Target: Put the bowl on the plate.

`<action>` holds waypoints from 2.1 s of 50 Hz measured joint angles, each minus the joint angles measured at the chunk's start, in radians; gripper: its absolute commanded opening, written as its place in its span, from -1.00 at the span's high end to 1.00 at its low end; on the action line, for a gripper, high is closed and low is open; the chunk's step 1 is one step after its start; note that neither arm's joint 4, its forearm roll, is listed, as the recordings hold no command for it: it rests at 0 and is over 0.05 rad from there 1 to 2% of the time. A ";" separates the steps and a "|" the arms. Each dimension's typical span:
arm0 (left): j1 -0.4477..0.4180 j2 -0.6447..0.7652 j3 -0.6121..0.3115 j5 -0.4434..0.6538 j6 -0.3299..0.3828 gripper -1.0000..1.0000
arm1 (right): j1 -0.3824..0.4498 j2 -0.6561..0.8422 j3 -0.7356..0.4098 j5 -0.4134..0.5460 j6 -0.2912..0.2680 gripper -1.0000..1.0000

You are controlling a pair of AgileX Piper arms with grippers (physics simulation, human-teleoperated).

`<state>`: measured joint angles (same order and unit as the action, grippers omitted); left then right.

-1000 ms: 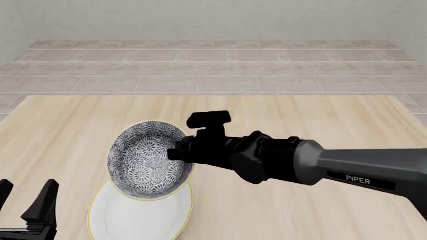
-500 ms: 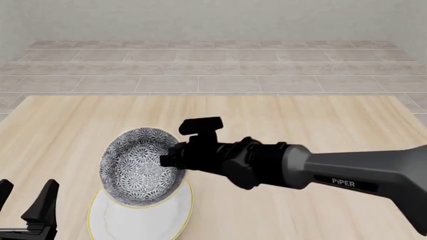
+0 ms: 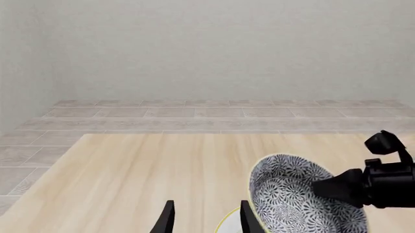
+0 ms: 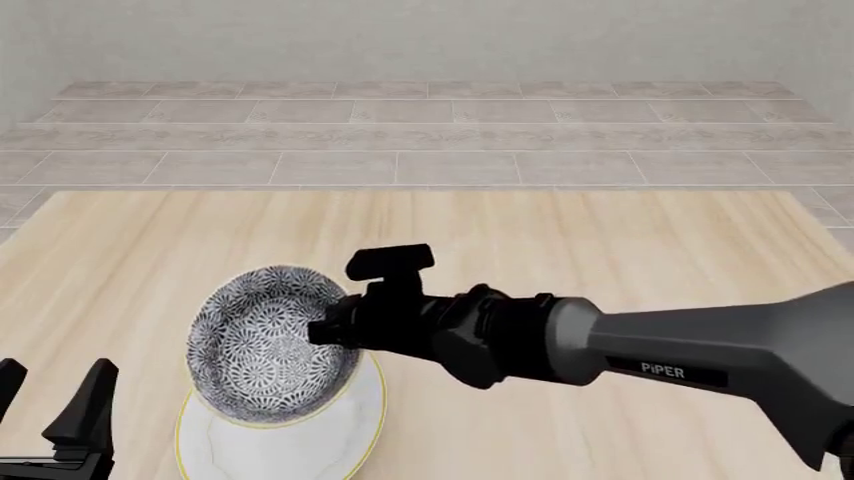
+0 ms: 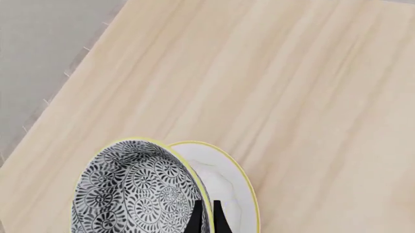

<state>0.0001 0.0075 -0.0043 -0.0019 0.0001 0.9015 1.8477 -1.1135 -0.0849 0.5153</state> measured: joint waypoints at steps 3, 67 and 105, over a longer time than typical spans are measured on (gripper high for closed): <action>0.000 0.000 0.000 0.000 0.000 -1.00 | 0.002 0.004 -0.002 -0.002 0.001 1.00; 0.000 0.000 0.000 0.000 0.000 -1.00 | 0.006 0.084 0.008 -0.031 0.037 1.00; 0.000 0.000 0.000 0.000 0.000 -1.00 | 0.021 0.104 0.034 -0.050 0.062 1.00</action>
<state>0.0001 0.0076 -0.0043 -0.0019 0.0001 0.9229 1.9519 -1.0794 -0.1351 0.5774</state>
